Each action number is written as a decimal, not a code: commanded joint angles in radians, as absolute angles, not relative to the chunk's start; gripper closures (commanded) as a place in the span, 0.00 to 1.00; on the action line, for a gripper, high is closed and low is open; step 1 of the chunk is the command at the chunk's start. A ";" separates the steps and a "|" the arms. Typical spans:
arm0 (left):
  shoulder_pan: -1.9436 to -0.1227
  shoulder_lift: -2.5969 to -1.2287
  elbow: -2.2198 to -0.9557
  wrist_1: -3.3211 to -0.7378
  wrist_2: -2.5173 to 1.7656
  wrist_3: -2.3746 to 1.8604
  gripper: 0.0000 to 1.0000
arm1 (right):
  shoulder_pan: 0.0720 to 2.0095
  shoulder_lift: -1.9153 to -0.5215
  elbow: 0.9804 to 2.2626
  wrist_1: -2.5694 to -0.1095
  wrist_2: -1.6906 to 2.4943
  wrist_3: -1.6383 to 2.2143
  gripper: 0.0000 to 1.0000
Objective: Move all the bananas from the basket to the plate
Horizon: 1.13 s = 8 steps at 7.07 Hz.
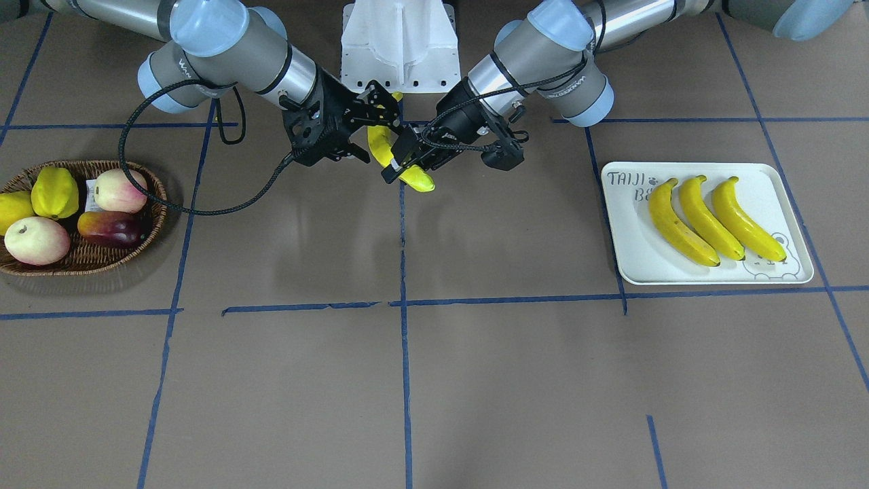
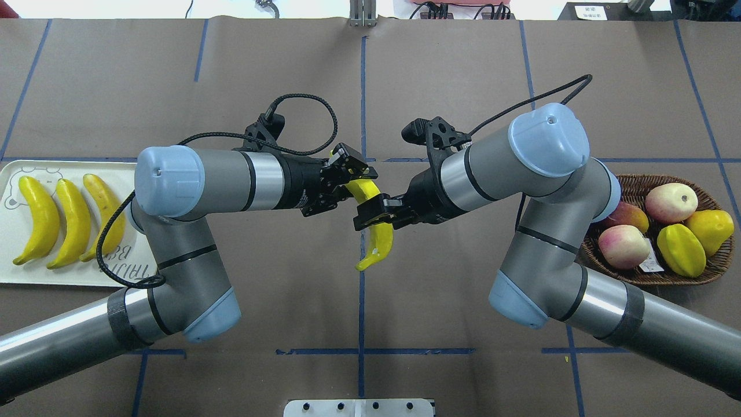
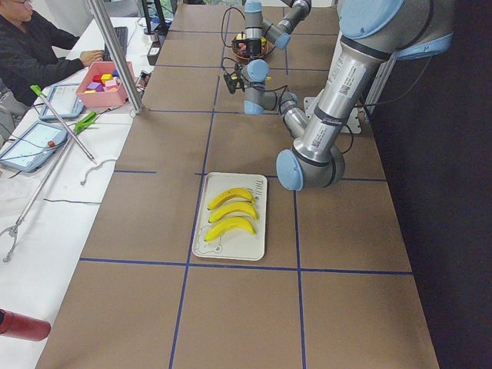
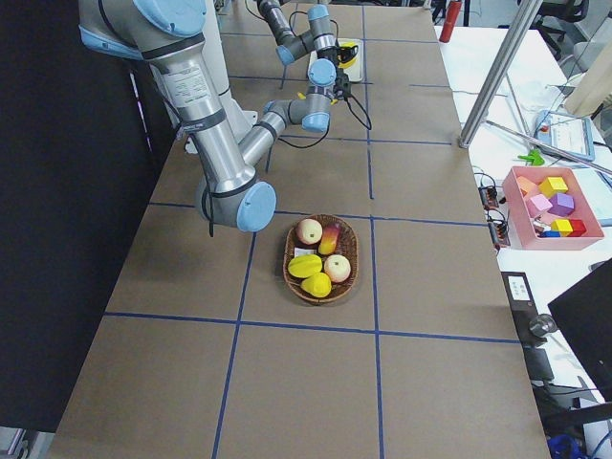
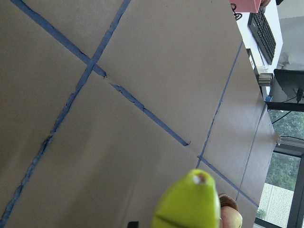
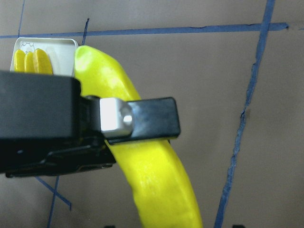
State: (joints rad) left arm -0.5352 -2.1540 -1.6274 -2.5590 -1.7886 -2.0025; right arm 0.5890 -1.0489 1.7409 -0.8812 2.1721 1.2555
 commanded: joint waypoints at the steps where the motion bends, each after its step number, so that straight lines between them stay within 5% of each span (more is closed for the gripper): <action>1: -0.538 -2.152 -1.626 -2.556 -1.789 -2.000 1.00 | 0.594 -1.049 1.753 -0.881 2.172 1.272 0.00; 5: -0.623 -2.126 -1.575 -2.554 -1.833 -1.982 1.00 | 0.610 -1.109 1.895 -0.897 2.180 1.282 0.00; 8: -0.851 -1.866 -1.592 -2.591 -2.208 -1.723 1.00 | 0.733 -1.235 1.948 -0.961 2.191 1.267 0.00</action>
State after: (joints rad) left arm -0.7628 -1.9786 -1.5879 -2.5718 -2.0818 -1.8212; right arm 0.6822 -1.2012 1.9382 -0.9249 2.1877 1.2778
